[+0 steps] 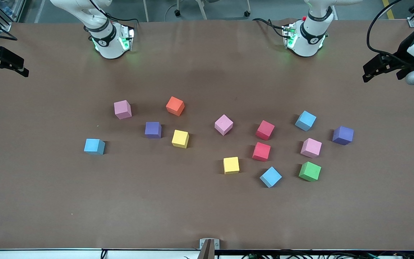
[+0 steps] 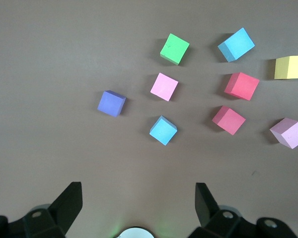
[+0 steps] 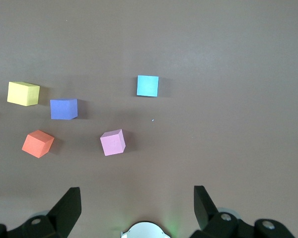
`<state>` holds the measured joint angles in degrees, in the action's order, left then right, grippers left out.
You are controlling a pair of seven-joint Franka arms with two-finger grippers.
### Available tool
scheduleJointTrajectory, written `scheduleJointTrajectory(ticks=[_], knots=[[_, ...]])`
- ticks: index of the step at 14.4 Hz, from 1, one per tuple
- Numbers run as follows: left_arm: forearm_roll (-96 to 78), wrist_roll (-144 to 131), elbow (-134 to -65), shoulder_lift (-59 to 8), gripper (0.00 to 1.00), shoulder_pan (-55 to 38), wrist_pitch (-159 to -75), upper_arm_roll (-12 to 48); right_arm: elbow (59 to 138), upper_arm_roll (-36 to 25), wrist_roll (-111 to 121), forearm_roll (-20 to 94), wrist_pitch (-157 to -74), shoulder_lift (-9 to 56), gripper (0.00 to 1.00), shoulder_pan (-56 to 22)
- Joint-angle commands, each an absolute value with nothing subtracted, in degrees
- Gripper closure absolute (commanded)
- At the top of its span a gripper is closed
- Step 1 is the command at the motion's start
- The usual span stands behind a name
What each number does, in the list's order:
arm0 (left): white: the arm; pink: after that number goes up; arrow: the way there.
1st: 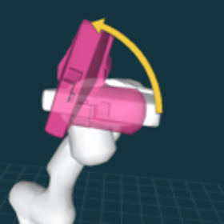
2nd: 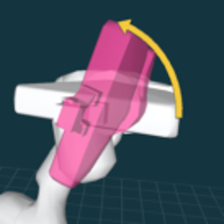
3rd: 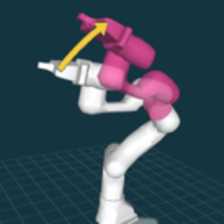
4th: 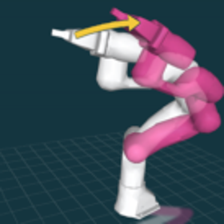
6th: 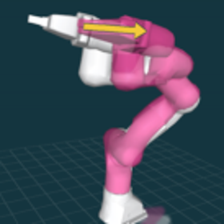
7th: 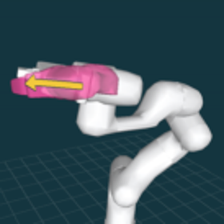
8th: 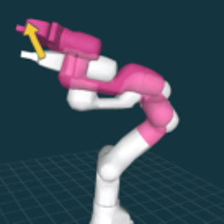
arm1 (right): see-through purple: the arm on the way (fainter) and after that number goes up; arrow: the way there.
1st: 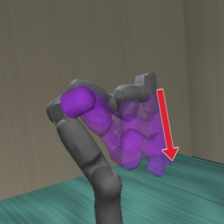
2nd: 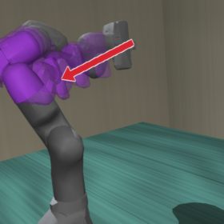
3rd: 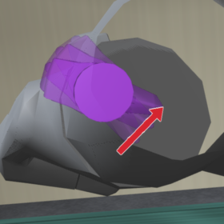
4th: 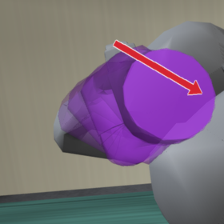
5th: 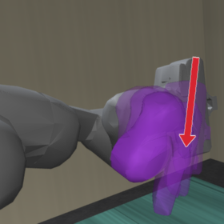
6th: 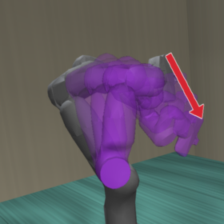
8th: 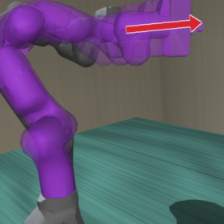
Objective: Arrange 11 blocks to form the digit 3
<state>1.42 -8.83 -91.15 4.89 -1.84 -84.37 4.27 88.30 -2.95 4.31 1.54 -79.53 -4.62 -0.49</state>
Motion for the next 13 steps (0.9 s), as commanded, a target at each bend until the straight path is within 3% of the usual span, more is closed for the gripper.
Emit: scheduleJointTrajectory(ticks=[1, 13], knots=[[2.55, -8.09, -90.35, 4.83, 0.0, -1.94, -84.38, 4.39, 88.86, -3.16, 3.78, 2.29, -79.37, -5.19, 0.0, -0.7], [1.84, -8.52, -88.68, 1.41, 0.0, -2.64, -84.55, 4.48, 87.81, -3.16, 3.96, 2.11, -80.07, -5.01, 0.0, -0.7]])
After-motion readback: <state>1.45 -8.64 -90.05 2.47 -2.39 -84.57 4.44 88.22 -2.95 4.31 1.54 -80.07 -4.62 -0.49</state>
